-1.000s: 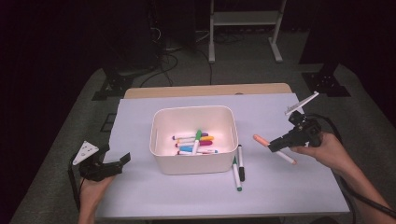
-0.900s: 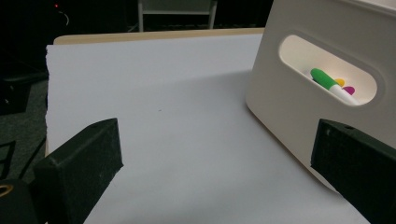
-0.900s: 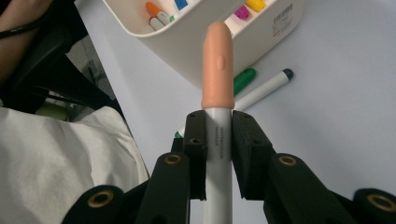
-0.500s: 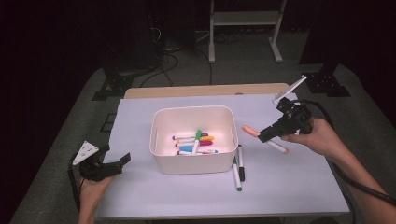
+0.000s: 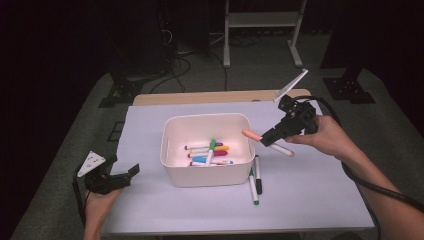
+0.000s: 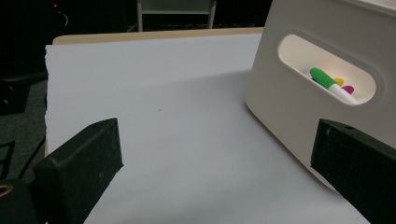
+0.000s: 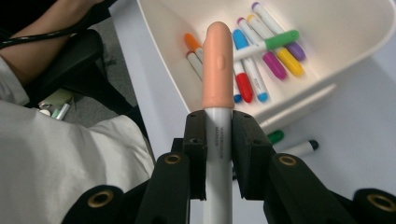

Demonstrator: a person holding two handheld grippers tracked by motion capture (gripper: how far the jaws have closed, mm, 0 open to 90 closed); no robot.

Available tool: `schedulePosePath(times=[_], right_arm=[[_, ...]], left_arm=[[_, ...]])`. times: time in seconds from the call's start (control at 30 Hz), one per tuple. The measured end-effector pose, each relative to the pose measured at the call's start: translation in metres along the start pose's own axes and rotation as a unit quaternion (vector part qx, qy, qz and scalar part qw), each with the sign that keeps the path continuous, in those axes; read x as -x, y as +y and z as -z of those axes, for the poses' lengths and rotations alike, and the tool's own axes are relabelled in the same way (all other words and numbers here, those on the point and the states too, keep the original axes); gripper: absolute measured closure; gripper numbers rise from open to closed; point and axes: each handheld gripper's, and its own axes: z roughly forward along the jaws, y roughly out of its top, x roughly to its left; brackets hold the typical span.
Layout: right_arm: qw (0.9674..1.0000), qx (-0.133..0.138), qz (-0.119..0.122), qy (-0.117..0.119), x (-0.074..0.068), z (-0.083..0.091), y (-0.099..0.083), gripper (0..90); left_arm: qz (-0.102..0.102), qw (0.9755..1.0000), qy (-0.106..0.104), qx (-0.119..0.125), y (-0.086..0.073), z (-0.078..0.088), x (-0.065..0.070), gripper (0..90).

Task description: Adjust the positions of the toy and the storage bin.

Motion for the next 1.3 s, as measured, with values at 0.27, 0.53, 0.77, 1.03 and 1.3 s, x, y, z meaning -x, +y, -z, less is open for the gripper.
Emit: schedulePosePath(times=[0.27, 0.53, 0.77, 1.03, 1.3], right_arm=[[0.9994, -0.013, 0.025, 0.019, -0.009, -0.012, 0.022, 75.4], [0.9982, -0.026, 0.04, 0.034, -0.012, -0.025, 0.04, 75.4], [0.9963, -0.044, 0.059, 0.045, -0.016, -0.042, 0.059, 75.4], [0.9926, -0.063, 0.083, 0.062, -0.022, -0.065, 0.082, 75.4], [0.9898, -0.071, 0.093, 0.081, -0.021, -0.087, 0.096, 75.4]], left_arm=[[0.002, 1.0, 0.0, 0.004, 0.0, 0.001, -0.001, 0.7], [0.001, 1.0, -0.001, 0.005, 0.001, 0.001, -0.001, 0.7], [0.0, 1.0, -0.002, 0.004, 0.001, 0.0, -0.001, 0.7], [0.004, 1.0, -0.001, 0.008, 0.0, 0.002, -0.002, 0.7], [0.005, 0.9999, -0.001, 0.012, 0.001, 0.003, -0.003, 0.7]])
